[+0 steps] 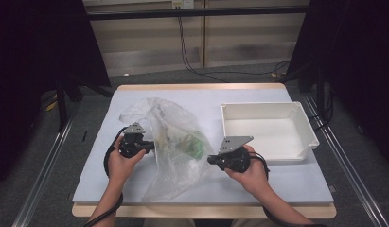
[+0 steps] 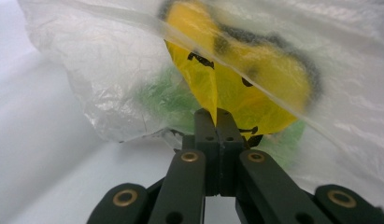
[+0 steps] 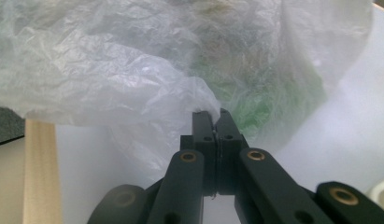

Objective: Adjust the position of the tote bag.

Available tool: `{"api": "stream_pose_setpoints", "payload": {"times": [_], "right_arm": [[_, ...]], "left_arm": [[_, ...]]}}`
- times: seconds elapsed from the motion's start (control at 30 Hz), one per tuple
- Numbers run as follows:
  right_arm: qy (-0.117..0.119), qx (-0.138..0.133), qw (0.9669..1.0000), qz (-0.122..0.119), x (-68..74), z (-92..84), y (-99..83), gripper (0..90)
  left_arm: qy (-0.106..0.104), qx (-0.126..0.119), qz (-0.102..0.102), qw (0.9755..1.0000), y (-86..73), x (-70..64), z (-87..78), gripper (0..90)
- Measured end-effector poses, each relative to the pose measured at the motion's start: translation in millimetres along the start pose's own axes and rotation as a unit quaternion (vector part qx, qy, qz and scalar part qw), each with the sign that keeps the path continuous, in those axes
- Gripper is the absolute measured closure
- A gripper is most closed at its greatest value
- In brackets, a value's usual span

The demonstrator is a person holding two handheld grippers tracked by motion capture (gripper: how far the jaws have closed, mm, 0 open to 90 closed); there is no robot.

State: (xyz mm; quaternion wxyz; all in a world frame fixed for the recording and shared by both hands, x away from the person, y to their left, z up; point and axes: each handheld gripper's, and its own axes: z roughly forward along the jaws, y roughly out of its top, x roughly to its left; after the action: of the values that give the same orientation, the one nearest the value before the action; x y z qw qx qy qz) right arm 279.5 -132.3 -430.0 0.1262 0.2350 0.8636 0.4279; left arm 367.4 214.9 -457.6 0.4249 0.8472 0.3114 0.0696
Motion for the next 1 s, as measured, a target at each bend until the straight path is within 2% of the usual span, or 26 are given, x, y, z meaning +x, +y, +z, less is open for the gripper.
{"api": "stream_pose_setpoints", "payload": {"times": [0.13,0.3,0.37,0.63,0.7,0.8,1.0], "right_arm": [[-0.008,0.009,0.9999,-0.011,-9.9,1.1,7.6,90.0],[-0.017,0.016,0.9997,-0.008,-25.2,2.2,11.8,90.0],[-0.020,0.021,0.9996,-0.006,-31.4,2.9,12.2,90.0],[-0.035,0.033,0.9988,-0.002,-56.6,6.4,19.1,90.0],[-0.037,0.030,0.9988,0.008,-61.3,7.1,21.1,90.0],[-0.047,0.034,0.9983,0.009,-69.3,8.6,23.1,90.0],[-0.056,0.033,0.9970,0.042,-92.0,7.9,21.3,90.0]], "left_arm": [[0.007,-0.006,-0.003,1.0000,-5.6,-2.1,-7.2,90.0],[0.014,-0.015,-0.007,0.9998,-9.7,-5.6,-11.8,90.0],[0.011,-0.015,-0.008,0.9998,-10.9,-6.9,-11.0,90.0],[0.012,-0.021,0.004,0.9997,-9.3,-11.6,-9.0,90.0],[0.010,-0.022,0.007,0.9997,-8.8,-12.2,-8.1,90.0],[0.003,-0.023,0.010,0.9997,-7.4,-13.9,-6.2,90.0],[-0.004,-0.021,0.016,0.9996,-4.9,-17.6,0.1,89.9]]}}
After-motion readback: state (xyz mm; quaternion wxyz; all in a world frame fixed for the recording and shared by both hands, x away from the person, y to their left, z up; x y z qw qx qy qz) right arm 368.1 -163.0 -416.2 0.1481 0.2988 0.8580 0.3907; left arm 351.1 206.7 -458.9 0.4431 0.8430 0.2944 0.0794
